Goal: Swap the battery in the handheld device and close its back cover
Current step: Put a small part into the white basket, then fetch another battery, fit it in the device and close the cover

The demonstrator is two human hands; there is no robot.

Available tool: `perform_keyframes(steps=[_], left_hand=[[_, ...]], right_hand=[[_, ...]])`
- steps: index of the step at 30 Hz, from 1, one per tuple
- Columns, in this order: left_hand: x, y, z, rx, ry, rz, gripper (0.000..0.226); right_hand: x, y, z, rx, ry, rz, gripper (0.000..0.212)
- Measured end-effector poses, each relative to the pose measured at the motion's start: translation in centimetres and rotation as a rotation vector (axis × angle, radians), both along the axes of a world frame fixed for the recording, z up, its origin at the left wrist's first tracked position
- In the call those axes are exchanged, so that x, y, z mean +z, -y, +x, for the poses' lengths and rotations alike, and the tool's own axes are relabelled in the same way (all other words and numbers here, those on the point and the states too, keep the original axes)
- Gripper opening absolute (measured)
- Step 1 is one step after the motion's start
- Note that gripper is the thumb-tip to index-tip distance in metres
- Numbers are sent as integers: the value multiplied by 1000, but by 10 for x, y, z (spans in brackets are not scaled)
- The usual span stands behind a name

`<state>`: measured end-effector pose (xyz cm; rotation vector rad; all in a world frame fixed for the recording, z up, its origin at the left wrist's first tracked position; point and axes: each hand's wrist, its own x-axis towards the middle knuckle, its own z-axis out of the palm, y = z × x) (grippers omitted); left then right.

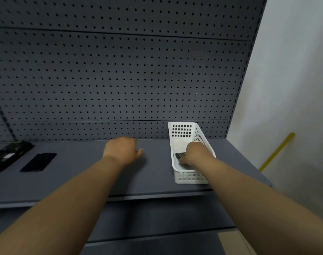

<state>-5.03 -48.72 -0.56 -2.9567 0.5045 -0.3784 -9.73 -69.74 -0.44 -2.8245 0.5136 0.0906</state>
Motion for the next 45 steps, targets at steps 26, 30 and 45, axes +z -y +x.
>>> perform_keyframes(steps=[26, 30, 45], left_hand=[[17, -142, 2, 68, 44, -43, 41], [19, -194, 14, 59, 34, -41, 42], [13, -336, 33, -53, -5, 1, 43]], right_hand=[[49, -150, 28, 213, 219, -294, 21], [45, -207, 41, 230, 193, -274, 22], [21, -367, 55, 213, 209, -235, 33]])
